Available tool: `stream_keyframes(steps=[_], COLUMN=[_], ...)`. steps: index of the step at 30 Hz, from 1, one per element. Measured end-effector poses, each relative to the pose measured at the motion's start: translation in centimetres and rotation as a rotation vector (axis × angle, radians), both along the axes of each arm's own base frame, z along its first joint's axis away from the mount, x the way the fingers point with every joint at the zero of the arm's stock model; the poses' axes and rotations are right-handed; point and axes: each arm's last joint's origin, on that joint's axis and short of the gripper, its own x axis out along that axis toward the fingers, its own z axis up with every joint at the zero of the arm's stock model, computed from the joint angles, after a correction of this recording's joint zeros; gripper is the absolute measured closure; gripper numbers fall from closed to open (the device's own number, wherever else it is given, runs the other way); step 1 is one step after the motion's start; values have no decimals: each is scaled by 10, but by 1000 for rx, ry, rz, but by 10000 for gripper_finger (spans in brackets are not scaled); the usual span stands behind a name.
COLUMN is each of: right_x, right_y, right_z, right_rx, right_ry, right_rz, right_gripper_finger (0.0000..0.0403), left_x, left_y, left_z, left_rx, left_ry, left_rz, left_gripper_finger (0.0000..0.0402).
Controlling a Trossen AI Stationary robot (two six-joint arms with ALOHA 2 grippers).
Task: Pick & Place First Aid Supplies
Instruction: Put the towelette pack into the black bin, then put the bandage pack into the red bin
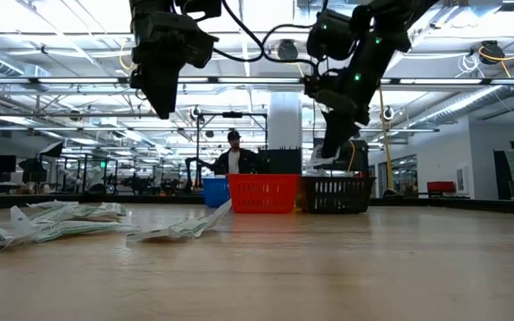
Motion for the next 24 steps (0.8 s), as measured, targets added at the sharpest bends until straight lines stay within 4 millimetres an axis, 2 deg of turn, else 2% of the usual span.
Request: stream_keyframes(steps=[5,11,18,21,24], right_x=[-6,-13,-12,-4,-3], right_y=[-18,-24,-22,-22,-20], right_z=[0,-8,-11,-7,3], right_rx=[-29,-21,13,75,45], right_ry=[20,50,29,-90,-248], right_rz=[-6,-22,11,76,114], right_gripper_finger=[393,357,254,209,174], left_x=[0,0,6,10,14], left_y=[0,0,1,1,2], left_z=[0,0,2,3,5], left_rx=[-9,-9,-3,1,7], left_ry=[-1,-2,-63,-112,-158], left_rz=[36,35,38,38,34], left_gripper_finger=[259,259,259,259,259])
